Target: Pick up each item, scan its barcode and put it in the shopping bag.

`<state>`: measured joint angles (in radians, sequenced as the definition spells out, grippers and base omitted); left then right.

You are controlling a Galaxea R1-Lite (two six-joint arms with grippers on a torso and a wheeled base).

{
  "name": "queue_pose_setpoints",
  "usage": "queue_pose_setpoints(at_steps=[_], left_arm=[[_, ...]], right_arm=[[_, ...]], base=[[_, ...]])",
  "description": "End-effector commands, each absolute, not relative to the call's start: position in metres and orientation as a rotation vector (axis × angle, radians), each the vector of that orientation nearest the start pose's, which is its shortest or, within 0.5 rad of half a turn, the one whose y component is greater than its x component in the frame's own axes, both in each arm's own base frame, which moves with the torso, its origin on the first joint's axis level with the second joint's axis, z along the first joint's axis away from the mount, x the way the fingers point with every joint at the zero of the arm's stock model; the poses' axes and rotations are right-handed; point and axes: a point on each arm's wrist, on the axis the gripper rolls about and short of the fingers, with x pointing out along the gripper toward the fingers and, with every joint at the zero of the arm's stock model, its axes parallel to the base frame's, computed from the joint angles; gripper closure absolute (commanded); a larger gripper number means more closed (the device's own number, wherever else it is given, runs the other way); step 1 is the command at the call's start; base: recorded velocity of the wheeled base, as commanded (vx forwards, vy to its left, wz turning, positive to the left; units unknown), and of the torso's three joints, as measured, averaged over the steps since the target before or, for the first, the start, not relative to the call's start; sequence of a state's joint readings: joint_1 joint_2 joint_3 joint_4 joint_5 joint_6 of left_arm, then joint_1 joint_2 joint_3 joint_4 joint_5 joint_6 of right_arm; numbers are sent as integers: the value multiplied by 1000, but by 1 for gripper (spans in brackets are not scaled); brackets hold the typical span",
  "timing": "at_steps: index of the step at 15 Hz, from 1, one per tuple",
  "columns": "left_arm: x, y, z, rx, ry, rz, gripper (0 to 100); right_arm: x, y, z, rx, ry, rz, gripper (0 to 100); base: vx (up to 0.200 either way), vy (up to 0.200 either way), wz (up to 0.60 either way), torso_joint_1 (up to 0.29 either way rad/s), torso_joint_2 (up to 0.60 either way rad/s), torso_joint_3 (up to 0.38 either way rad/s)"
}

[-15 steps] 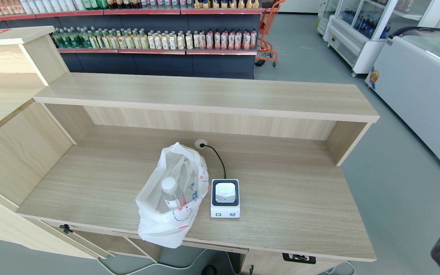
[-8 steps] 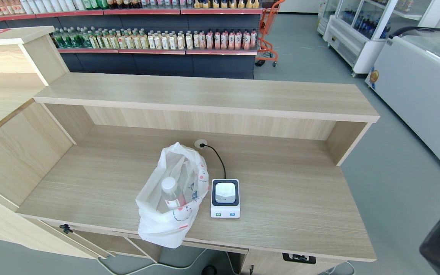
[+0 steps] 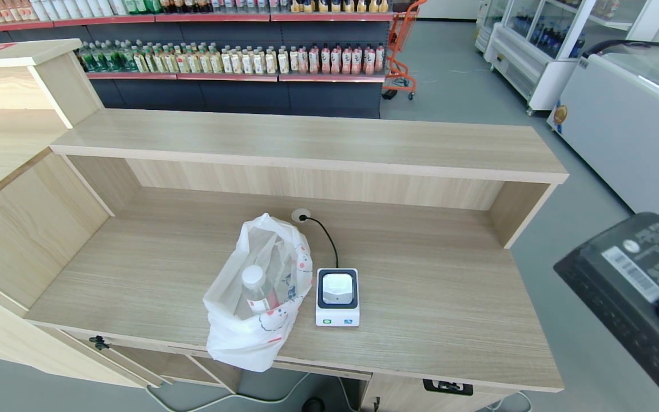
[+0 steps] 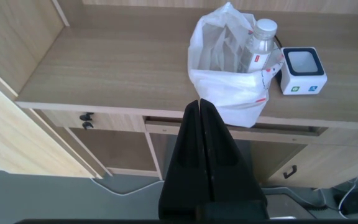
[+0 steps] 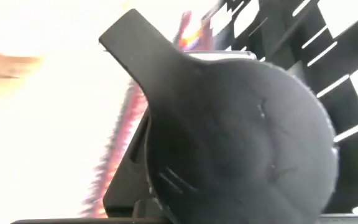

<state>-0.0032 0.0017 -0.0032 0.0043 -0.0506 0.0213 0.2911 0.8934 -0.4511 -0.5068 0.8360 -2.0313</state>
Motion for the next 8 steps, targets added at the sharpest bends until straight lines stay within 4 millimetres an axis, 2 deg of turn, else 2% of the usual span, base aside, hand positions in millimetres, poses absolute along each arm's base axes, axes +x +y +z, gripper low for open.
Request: queue_pose_setpoints(at_steps=[1,2,3,4,6,8], left_arm=[[-23,-1,76,21,2,-54,100],[-23,-1,76,21,2,-54,100],[-23,-1,76,21,2,-54,100],[-23,-1,75,21,4,-54,100],[-23,-1,76,21,2,-54,100],[-23,-1,76,21,2,-54,100]], right_arm=[[90,33,225,-1579,-650,596,100],[88,31,226,-1494,-562,568,100],[92,29,220,-1272,-398,607,100],[95,28,219,-1180,-342,611,100],[99,24,229,-676,-159,580,100],[110,23,229,-298,41,475,100]], base=[[0,0,0,0,0,0],[0,0,0,0,0,0],[0,0,0,0,0,0],[0,0,0,0,0,0],[0,0,0,0,0,0],[0,0,0,0,0,0]])
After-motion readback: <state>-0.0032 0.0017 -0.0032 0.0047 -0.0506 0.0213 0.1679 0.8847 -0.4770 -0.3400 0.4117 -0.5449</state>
